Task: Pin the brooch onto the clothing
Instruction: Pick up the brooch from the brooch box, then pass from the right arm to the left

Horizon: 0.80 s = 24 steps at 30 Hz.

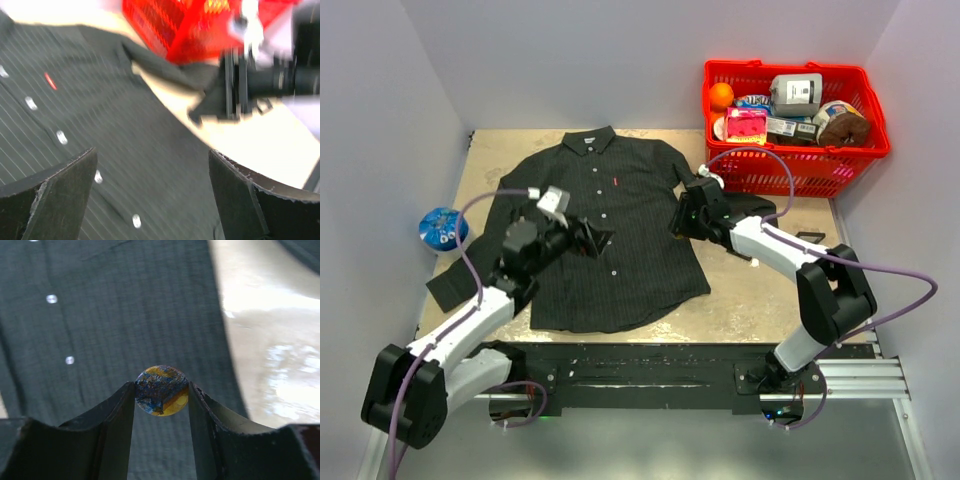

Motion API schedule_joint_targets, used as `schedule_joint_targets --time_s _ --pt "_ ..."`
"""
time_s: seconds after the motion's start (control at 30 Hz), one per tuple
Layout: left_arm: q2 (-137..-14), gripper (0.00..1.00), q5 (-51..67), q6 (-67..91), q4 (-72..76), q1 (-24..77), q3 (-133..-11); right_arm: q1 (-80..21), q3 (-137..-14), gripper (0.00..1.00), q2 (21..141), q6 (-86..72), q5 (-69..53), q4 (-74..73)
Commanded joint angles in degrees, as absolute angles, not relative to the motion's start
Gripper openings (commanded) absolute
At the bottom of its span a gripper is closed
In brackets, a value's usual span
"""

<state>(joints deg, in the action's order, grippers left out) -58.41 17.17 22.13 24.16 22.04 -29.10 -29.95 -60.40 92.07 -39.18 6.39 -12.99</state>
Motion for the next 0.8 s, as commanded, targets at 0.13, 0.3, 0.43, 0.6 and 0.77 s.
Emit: schedule_joint_targets --time_s 0.13,0.3,0.43,0.6,0.77 --pt "-55.46 0.93 12.67 21.02 49.4 32.77 -15.03 -36.47 -63.28 0.33 93.43 -43.77 2.02 -8.44" --pt "-63.0 0.87 5.54 23.45 61.02 36.65 -11.44 -39.37 -61.61 0.33 92.81 -46.05 0.09 -5.45" --pt "-71.88 0.79 4.48 29.87 75.65 37.0 -9.32 -40.08 -62.4 0.33 92.9 -46.23 0.44 -6.5" --pt "-81.64 0.76 2.82 33.57 83.66 38.58 -11.25 -40.25 -61.52 0.33 92.29 -47.29 0.09 -5.1" --pt "-84.9 0.75 1.58 34.54 85.34 39.2 -12.21 -40.52 -61.61 0.33 92.2 -47.29 0.09 -5.1"
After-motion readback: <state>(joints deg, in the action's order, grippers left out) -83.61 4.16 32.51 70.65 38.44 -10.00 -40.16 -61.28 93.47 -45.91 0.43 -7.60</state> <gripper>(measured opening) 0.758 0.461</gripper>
